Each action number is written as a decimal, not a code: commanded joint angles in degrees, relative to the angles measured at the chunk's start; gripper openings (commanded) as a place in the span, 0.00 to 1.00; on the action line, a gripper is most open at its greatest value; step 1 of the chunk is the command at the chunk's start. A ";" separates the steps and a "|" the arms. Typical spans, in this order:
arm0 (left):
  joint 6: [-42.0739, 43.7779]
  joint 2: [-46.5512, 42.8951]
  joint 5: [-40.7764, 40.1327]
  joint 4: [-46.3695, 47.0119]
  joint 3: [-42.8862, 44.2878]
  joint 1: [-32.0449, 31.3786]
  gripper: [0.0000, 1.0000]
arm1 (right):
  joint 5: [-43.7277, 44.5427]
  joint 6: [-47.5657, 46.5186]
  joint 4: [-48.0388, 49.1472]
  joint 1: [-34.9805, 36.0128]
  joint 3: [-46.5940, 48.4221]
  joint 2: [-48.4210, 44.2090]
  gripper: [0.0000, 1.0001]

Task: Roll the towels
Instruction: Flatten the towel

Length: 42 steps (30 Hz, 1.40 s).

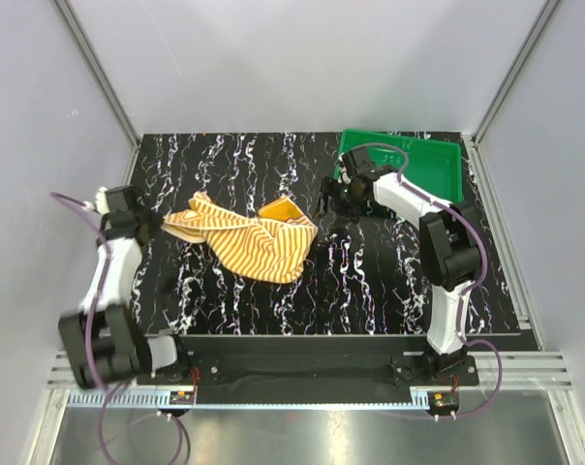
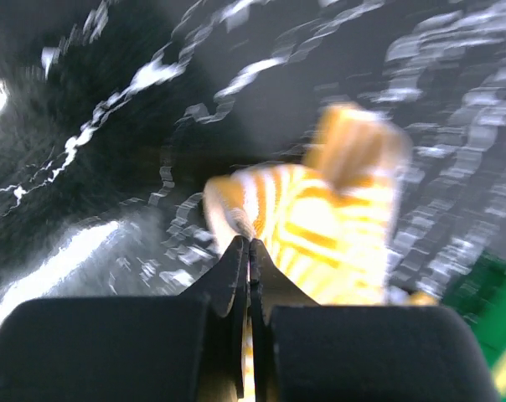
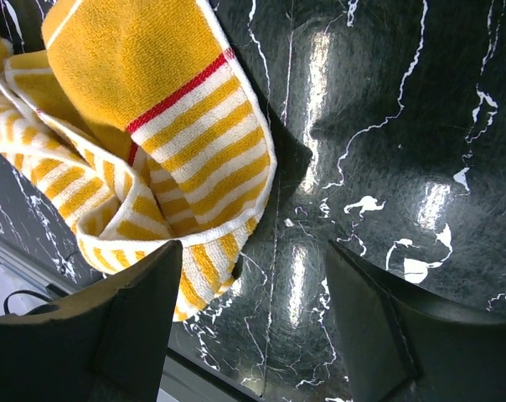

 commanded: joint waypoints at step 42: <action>16.74 -39.49 -7.18 -25.73 -1.59 0.44 0.00 | 3.00 4.64 -0.14 3.89 28.50 26.32 0.63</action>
